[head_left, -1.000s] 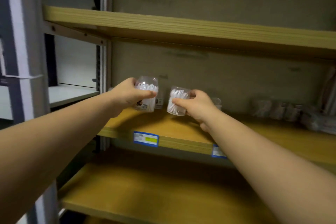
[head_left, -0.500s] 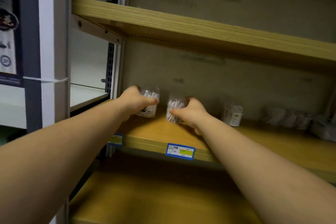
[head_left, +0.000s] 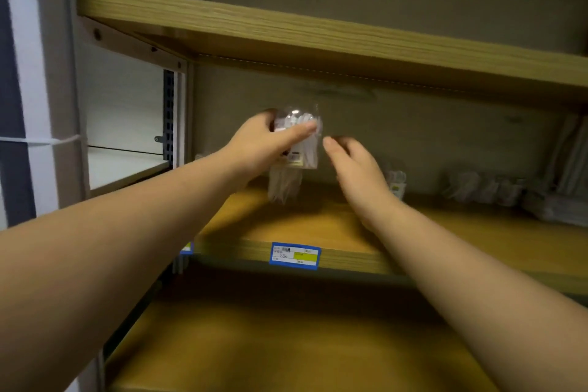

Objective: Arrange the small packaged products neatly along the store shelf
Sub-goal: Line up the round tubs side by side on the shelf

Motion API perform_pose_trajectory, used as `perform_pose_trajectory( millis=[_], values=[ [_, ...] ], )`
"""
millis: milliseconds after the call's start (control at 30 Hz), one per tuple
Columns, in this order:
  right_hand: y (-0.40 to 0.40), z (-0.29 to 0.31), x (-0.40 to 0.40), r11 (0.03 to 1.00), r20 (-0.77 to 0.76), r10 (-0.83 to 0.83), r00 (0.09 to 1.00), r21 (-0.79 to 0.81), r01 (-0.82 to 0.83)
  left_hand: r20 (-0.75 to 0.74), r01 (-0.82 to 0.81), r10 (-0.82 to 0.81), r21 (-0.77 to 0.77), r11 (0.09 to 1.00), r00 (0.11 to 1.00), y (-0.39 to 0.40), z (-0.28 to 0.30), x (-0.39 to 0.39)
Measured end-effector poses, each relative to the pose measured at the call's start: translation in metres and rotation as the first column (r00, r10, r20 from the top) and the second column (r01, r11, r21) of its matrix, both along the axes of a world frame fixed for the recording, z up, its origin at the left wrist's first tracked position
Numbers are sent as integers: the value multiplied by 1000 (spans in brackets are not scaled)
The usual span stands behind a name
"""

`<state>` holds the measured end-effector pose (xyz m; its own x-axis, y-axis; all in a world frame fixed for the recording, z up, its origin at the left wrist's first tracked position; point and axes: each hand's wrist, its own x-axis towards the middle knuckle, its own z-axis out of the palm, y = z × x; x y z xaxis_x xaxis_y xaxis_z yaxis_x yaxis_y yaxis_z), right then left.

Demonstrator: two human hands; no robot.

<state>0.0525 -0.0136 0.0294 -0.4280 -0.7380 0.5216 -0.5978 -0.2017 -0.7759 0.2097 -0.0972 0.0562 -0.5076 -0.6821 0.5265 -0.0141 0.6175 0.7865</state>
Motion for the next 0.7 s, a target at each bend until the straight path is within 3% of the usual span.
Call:
perform_pose_trajectory(
  millis=[100,267,433,700],
  values=[
    [27,16,-28,996,37,72,997,-46,-70,31,94,-95,6,996,995,19,7,-44],
    [64,18,-101,992,116,97,988,71,-106,10,237,-242,164,958,970,39,-3,-116],
    [84,8,-143,977,132,64,989,195,-89,126,115,-129,115,987,984,48,-19,-163],
    [75,-16,-162,942,115,12,993,333,-50,259,21,-70,188,982,963,48,-45,-186]
  ],
)
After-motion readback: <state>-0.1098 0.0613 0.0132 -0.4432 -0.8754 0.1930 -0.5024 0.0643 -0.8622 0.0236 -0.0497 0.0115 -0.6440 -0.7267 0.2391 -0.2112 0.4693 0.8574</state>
